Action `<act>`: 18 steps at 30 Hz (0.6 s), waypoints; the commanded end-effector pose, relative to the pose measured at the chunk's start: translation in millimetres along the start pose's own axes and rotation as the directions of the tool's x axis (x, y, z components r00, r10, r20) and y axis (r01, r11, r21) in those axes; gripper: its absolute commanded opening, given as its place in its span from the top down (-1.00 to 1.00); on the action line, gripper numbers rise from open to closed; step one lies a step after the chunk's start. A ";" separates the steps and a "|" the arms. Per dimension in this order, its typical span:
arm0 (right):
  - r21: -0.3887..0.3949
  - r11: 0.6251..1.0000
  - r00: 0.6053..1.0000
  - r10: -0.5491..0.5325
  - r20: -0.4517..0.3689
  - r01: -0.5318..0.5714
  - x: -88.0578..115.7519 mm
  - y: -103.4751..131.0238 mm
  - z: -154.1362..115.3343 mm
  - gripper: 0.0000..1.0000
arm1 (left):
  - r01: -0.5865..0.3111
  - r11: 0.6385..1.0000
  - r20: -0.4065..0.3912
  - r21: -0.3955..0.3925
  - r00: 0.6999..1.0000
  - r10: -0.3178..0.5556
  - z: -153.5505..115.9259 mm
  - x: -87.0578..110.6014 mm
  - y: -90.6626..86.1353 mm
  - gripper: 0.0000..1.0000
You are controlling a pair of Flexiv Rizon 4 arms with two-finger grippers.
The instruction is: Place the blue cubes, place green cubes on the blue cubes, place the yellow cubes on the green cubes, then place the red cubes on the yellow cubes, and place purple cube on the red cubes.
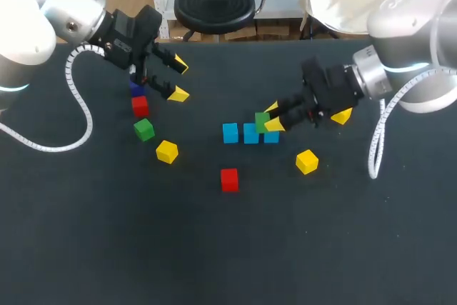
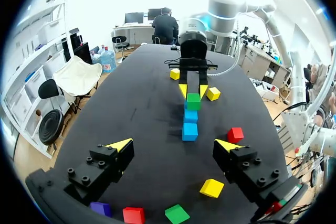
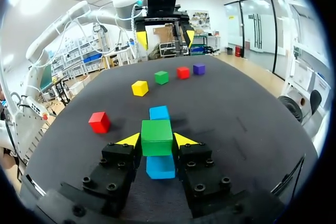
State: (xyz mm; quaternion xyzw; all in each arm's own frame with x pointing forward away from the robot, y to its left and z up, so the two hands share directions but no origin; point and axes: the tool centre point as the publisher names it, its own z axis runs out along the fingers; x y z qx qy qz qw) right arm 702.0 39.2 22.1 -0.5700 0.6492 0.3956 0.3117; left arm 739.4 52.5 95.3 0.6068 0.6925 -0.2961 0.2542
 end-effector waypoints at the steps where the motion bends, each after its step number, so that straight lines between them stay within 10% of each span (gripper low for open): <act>1: -0.002 1.000 1.000 -0.002 -0.005 0.002 -2.8 -1.7 -0.7 1.00 | -0.001 1.000 0.001 -0.003 1.000 0.001 -0.1 0.4 -1.0 -1.00; 18: 0.016 1.000 1.000 -0.007 -0.009 0.007 0.8 1.0 -0.1 1.00 | -0.001 1.000 0.001 -0.003 1.000 0.001 -0.1 0.4 -1.0 -1.00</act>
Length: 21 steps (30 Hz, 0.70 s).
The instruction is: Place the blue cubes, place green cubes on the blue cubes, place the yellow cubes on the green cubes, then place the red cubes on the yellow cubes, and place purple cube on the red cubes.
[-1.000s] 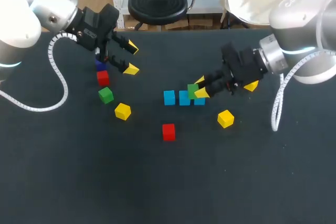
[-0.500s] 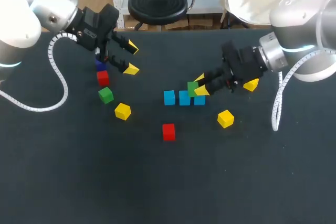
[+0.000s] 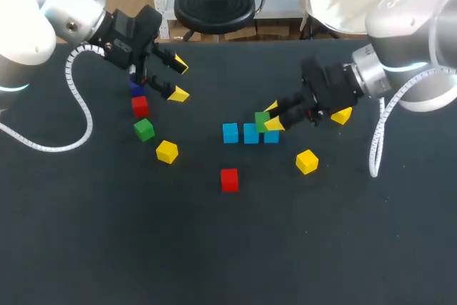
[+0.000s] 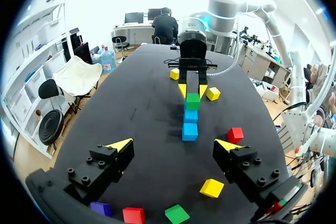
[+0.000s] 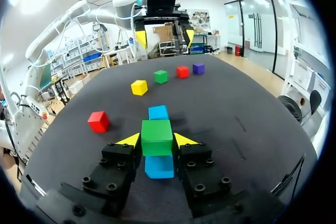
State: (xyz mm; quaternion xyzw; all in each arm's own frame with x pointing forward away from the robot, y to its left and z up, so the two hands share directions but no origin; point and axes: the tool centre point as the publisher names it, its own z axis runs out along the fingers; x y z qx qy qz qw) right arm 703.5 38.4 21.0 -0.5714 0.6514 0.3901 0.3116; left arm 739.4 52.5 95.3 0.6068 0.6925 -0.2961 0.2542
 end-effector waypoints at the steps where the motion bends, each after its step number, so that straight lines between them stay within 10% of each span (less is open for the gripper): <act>1: 0.014 1.000 1.000 -0.008 -0.001 0.008 -0.3 2.9 -0.1 1.00 | -0.001 1.000 0.001 -0.003 1.000 0.001 -0.1 0.4 -1.0 -1.00; 21: 0.004 1.000 1.000 -0.010 0.012 0.009 2.7 2.1 2.3 1.00 | -0.001 1.000 0.001 -0.003 1.000 0.001 -0.1 0.4 -1.0 -1.00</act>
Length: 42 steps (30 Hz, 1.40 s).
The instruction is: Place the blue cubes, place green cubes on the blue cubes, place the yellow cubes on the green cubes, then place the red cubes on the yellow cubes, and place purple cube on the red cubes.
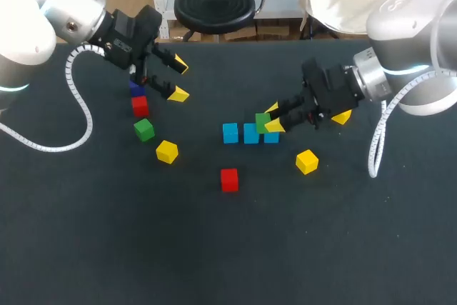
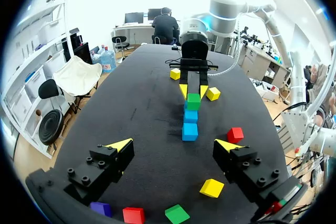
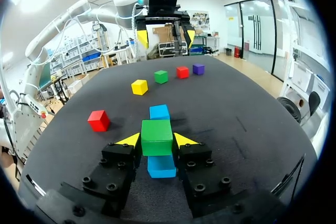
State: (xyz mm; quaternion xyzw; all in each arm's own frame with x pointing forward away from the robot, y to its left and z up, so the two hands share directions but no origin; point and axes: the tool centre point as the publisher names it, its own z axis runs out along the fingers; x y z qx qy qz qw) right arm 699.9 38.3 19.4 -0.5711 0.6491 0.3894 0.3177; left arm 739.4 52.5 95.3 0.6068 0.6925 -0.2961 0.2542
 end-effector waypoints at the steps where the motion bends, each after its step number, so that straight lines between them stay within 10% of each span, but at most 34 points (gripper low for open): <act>1: -0.004 1.000 1.000 -0.003 0.003 0.003 0.7 -1.3 1.8 1.00 | -0.001 1.000 0.001 -0.003 1.000 0.001 -0.1 0.4 -1.0 -1.00; 42: 0.012 1.000 1.000 -0.018 -0.003 0.018 -1.9 4.2 -1.9 1.00 | -0.001 1.000 0.001 -0.003 1.000 0.001 -0.1 0.4 -1.0 -1.00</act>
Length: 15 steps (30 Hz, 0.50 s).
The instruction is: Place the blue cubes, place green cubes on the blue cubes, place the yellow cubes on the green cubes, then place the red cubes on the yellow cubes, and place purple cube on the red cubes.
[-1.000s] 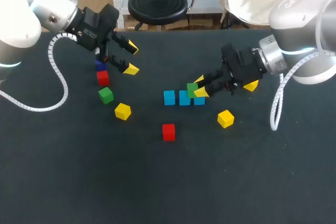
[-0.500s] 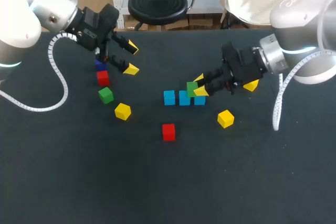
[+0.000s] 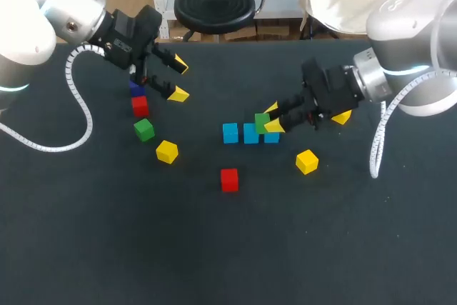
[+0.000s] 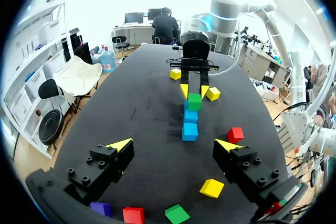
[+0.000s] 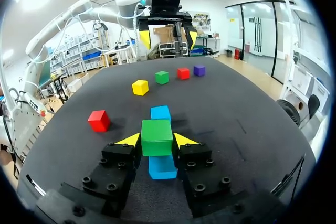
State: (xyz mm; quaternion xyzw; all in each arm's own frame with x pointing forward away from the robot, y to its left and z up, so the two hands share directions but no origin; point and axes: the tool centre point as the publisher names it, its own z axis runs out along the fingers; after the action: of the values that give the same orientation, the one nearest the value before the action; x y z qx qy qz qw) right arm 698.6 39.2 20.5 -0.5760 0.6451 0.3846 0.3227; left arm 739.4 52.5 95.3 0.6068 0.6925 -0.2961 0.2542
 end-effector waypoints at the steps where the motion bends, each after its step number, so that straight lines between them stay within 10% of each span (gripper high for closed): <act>1: 0.008 1.000 1.000 -0.001 -0.003 0.001 -1.3 3.3 -2.9 1.00 | -0.001 1.000 0.001 -0.003 1.000 0.001 -0.1 0.4 -1.0 -1.00; 15: -0.002 1.000 1.000 0.002 0.002 -0.002 -0.2 1.4 0.3 1.00 | -0.001 1.000 0.001 -0.003 1.000 0.001 -0.1 0.4 -1.0 -1.00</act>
State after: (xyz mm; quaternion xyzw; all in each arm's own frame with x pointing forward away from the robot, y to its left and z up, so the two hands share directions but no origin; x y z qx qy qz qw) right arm 695.7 39.4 21.6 -0.5751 0.6459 0.3846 0.3228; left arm 739.4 52.5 95.3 0.6068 0.6925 -0.2961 0.2542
